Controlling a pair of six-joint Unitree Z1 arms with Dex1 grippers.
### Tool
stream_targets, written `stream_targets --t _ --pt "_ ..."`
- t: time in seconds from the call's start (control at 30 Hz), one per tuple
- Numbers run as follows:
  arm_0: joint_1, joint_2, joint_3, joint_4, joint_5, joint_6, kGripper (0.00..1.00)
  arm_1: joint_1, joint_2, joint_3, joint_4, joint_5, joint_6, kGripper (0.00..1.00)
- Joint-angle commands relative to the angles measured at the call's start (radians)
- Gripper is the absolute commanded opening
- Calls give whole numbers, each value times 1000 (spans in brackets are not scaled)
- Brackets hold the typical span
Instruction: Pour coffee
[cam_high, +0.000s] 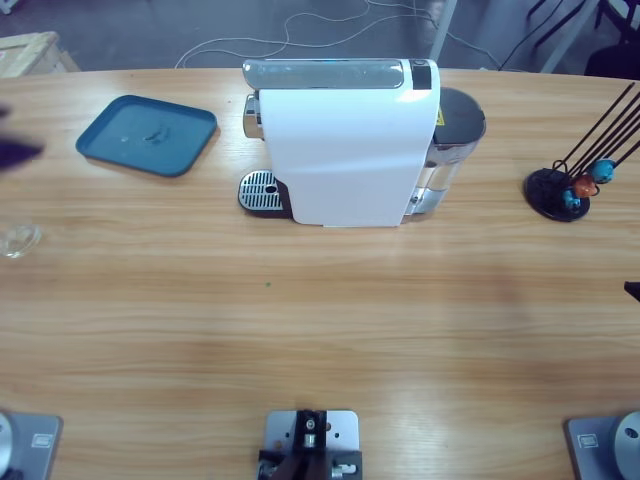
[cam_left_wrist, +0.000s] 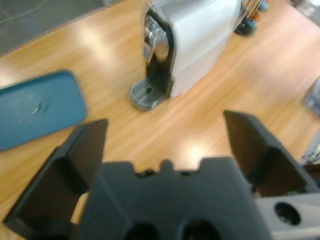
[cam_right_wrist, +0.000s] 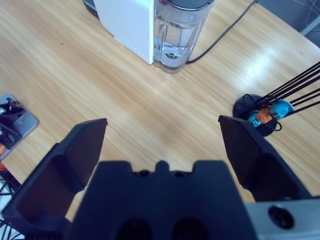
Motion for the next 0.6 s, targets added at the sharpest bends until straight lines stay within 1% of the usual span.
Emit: stream_targets --t 0.03,0.1,0.17,0.23,0.4,0.5,0.53,0.6 --pt "98 396 -280 -29 -147 -297 965 10 20 4 6 -14 -2 1000" --pt "152 464 -282 -100 -276 -438 978 10 19 4 6 -14 -2 1000" --pt "177 527 -282 -139 -387 -549 979 10 19 4 6 -14 -2 1000" --pt "178 571 -280 -168 -447 -578 971 10 19 4 6 -14 -2 1000" --pt "178 668 -282 -182 -514 -596 968 10 18 5 6 -14 -2 1000" --pt "178 704 -285 -200 -520 -594 966 10 10 6 6 -14 -2 1000" --pt "178 708 -288 -207 -516 -594 954 10 8 6 6 -14 -2 1000" --pt "178 714 -293 -224 -510 -594 847 10 7 6 6 -14 -2 1000"
